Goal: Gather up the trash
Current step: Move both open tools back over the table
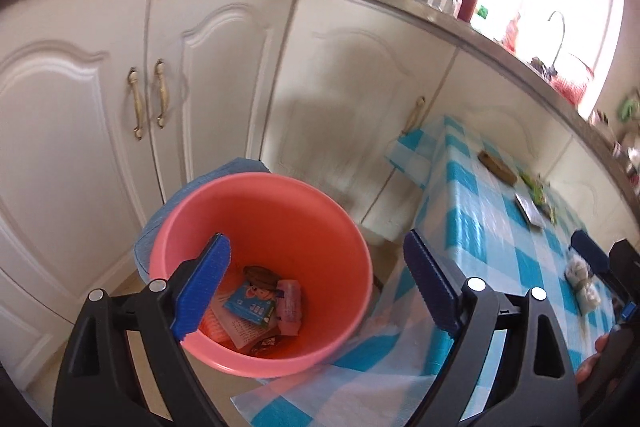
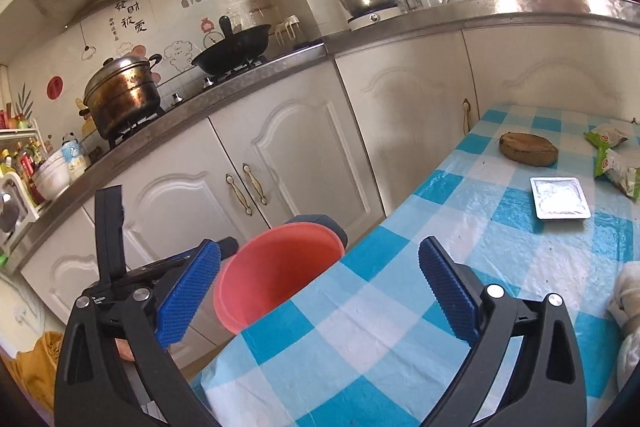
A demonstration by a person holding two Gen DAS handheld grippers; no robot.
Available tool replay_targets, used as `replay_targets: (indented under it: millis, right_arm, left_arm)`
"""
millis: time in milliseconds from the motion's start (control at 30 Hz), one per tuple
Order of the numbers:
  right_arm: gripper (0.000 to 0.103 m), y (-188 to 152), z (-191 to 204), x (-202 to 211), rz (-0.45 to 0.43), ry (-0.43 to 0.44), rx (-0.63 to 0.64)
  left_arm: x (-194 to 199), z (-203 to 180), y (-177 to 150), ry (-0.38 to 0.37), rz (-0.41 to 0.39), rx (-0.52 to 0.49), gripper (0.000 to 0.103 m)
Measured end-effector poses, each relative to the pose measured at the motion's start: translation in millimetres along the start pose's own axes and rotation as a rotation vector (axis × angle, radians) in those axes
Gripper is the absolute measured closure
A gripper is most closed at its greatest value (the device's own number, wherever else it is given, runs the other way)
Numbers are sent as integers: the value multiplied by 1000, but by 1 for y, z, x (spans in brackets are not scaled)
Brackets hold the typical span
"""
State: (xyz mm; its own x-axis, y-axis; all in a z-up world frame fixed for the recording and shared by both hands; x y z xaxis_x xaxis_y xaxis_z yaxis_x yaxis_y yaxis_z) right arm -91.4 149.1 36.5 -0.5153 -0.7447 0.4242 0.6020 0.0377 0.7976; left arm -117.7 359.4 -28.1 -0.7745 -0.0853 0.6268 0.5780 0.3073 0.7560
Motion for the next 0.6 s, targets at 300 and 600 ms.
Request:
replay_targets:
  millis: [300, 600]
  right_arm:
    - [5, 9, -18, 43, -100, 62, -46]
    - [5, 12, -78, 78, -150, 124, -260]
  left_arm:
    - [0, -39, 2, 35, 41, -69, 14]
    - [-1, -106, 17, -43, 68, -161, 14]
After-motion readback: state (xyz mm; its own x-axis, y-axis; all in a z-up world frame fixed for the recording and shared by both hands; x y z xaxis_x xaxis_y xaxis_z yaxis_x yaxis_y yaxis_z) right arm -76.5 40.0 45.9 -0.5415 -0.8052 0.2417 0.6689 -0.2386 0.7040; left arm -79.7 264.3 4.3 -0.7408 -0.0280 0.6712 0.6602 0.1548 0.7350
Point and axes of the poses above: each gripper's, at about its wrist camera, not at the fingertips, and x roughly against the way its jaws point, z to its left, y to its top, the point moved 8 cm from there along -x, roughly the way its jaws point, and after that the axes turned 4 degrees about -x, right-handed, at the moved point
